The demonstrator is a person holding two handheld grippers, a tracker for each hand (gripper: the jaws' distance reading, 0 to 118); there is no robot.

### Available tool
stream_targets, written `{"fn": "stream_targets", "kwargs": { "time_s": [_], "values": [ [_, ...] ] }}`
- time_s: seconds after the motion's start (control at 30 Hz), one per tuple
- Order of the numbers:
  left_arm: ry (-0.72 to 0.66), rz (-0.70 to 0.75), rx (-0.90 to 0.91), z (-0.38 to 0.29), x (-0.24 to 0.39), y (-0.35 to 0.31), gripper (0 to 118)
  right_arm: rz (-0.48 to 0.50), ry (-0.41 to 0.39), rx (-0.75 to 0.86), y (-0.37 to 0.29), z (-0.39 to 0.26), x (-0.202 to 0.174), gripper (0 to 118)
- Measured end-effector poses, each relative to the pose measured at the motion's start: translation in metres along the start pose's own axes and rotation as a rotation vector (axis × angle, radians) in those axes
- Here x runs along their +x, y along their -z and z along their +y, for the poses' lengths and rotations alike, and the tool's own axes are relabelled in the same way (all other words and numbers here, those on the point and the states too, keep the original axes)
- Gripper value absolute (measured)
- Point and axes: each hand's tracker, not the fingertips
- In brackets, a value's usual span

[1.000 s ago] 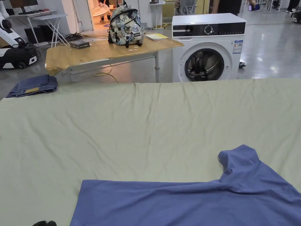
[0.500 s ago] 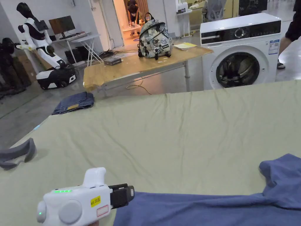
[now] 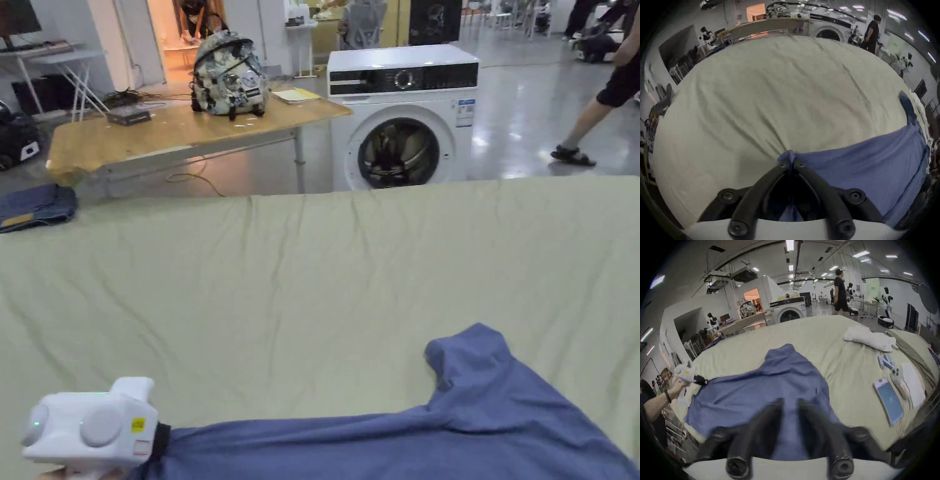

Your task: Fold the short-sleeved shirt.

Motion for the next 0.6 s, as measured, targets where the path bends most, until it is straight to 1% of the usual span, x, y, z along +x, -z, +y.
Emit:
{"fn": "stream_targets", "kwargs": {
  "time_s": [0.03,0.07,0.1,0.13,0.2,0.23,0.27,0.3,0.33,0.37,0.4,0.43,0.47,0.5,0.53,0.6],
  "values": [
    [-0.001,-0.004,-0.008,0.002,0.000,-0.001,0,-0.008,-0.014,-0.039,0.019,0.019,0.003,83],
    [-0.005,-0.007,-0.013,0.003,0.001,0.000,0,-0.005,-0.018,-0.102,0.044,0.040,0.006,97],
    [-0.009,-0.009,-0.014,0.001,0.000,-0.001,0,0.011,-0.010,-0.132,0.071,0.058,0.010,97],
    [-0.015,-0.011,-0.014,-0.001,-0.002,-0.001,0,-0.002,-0.012,-0.177,0.096,0.072,0.014,96],
    [-0.044,-0.040,-0.022,-0.005,0.002,-0.003,0,-0.074,0.024,-0.292,0.154,0.092,0.019,96],
    [-0.047,-0.040,-0.018,-0.006,0.004,-0.004,0,-0.105,0.002,-0.327,0.174,0.096,0.019,92],
    [-0.048,-0.040,-0.016,-0.009,0.006,-0.009,0,-0.133,-0.017,-0.359,0.196,0.099,0.022,85],
    [-0.045,-0.036,-0.018,-0.009,0.007,-0.009,0,-0.165,-0.037,-0.401,0.216,0.099,0.024,80],
    [-0.042,-0.035,-0.022,-0.008,0.009,-0.010,0,-0.201,-0.028,-0.455,0.230,0.097,0.027,74],
    [-0.039,-0.034,-0.025,-0.008,0.010,-0.010,0,-0.232,-0.040,-0.508,0.240,0.088,0.031,68],
    [-0.036,-0.028,-0.025,-0.008,0.009,-0.014,0,-0.219,-0.050,-0.463,0.233,0.084,0.028,45],
    [-0.035,-0.025,-0.026,-0.009,0.011,-0.014,0,-0.212,-0.079,-0.413,0.222,0.085,0.022,43],
    [-0.029,-0.019,-0.019,-0.011,0.014,-0.015,0,-0.203,-0.107,-0.382,0.212,0.082,0.016,36],
    [-0.030,-0.013,-0.005,-0.014,0.016,-0.016,0,-0.207,-0.149,-0.381,0.204,0.078,0.010,15],
    [-0.028,-0.008,0.015,-0.015,0.013,-0.017,0,-0.223,-0.159,-0.350,0.198,0.077,0.008,0],
    [-0.051,-0.031,0.054,-0.021,0.011,-0.031,0,-0.184,-0.131,-0.282,0.180,0.080,0.011,0]
  ]
}}
